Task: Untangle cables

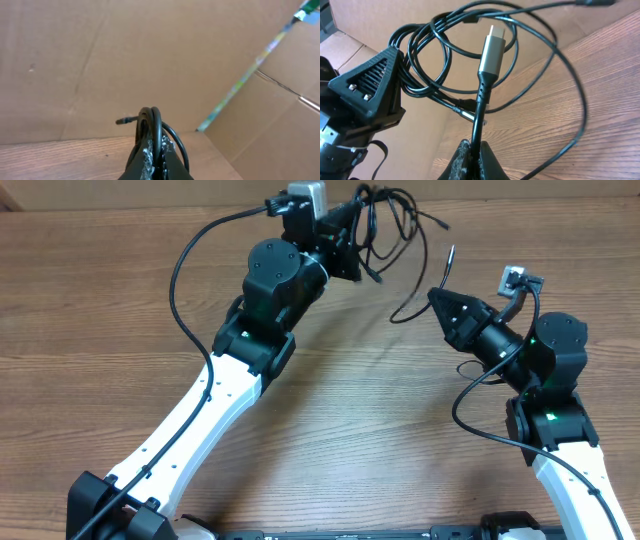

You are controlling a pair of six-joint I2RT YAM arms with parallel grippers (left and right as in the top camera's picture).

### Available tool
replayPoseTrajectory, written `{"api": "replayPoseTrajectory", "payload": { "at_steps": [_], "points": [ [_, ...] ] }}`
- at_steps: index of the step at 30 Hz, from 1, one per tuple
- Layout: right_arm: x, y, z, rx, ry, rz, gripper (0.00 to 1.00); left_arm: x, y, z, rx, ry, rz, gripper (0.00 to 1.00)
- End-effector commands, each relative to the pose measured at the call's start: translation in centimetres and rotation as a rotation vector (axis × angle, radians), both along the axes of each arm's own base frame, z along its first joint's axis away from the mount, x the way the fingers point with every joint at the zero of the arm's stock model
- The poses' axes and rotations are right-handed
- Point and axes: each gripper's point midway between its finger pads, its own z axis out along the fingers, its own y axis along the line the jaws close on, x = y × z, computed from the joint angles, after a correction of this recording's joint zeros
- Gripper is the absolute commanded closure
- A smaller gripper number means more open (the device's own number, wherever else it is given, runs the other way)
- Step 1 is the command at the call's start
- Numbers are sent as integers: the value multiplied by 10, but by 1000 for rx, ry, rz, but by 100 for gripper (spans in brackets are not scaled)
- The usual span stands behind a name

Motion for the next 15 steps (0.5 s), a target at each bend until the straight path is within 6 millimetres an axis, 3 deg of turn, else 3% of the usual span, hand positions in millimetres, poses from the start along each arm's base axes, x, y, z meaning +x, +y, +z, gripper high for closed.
{"api": "replayPoseTrajectory", "payload": {
  "at_steps": [1,2,4,6,10,15],
  "points": [
    [-2,2,11,-12,-37,13,96,-4,12,25,-61,-32,49,96],
    [-2,2,11,-12,-36,11,88,-4,12,25,-61,-32,48,96],
    [-2,2,11,-12,-37,11,53,-5,9,26,-62,-36,29,96],
    [-2,2,11,-13,-37,10,36,-8,6,27,-60,-41,6,96],
    [0,-1,10,-17,-36,-9,22,-18,-7,33,-3,-112,-111,96],
    [4,-6,10,-32,-44,-42,20,-52,-30,38,156,-303,-397,96]
  ]
}}
